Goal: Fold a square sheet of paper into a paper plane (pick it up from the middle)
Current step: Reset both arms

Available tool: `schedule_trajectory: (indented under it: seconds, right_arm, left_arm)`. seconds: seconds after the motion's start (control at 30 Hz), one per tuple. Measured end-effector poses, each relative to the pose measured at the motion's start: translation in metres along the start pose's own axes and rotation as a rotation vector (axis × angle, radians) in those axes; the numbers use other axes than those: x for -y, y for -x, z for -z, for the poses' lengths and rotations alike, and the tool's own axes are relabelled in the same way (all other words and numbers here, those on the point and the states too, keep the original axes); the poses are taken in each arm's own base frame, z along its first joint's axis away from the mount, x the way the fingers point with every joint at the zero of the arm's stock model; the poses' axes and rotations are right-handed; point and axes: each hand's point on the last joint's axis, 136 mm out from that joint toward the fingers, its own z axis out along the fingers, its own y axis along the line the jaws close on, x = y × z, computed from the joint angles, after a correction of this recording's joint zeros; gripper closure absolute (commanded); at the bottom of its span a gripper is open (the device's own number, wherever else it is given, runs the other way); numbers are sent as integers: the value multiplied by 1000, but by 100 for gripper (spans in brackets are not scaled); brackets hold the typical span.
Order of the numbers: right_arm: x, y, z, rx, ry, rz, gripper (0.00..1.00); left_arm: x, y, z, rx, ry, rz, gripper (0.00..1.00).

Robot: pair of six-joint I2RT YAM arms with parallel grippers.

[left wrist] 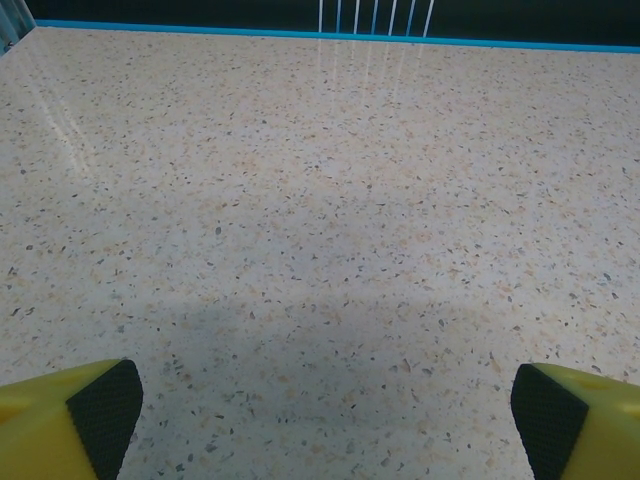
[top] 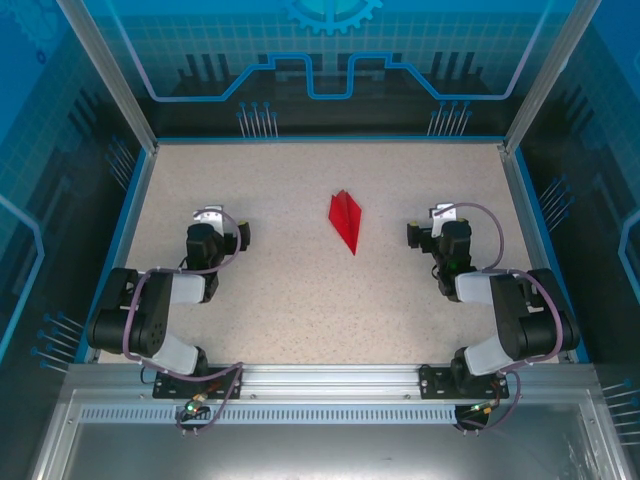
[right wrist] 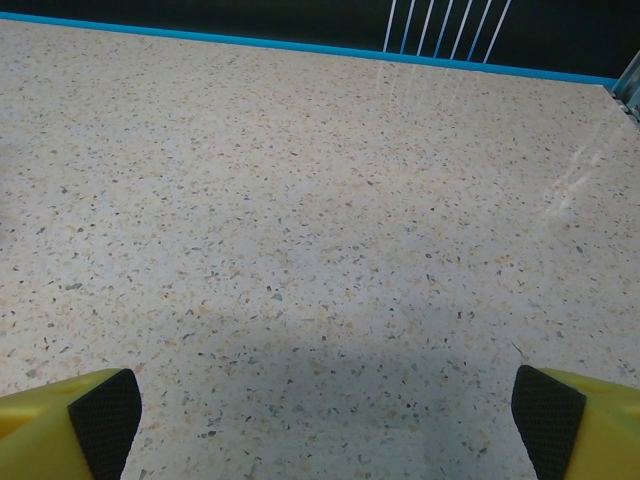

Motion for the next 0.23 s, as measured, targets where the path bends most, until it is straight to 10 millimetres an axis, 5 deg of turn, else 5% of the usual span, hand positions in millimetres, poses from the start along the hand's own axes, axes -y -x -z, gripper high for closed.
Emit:
schedule_trajectory:
  seconds: [0.23]
  right_arm:
    - [0, 0, 0, 1, 0, 0, 1]
  left_arm:
    - [0, 0, 0, -2, 0, -1, 1]
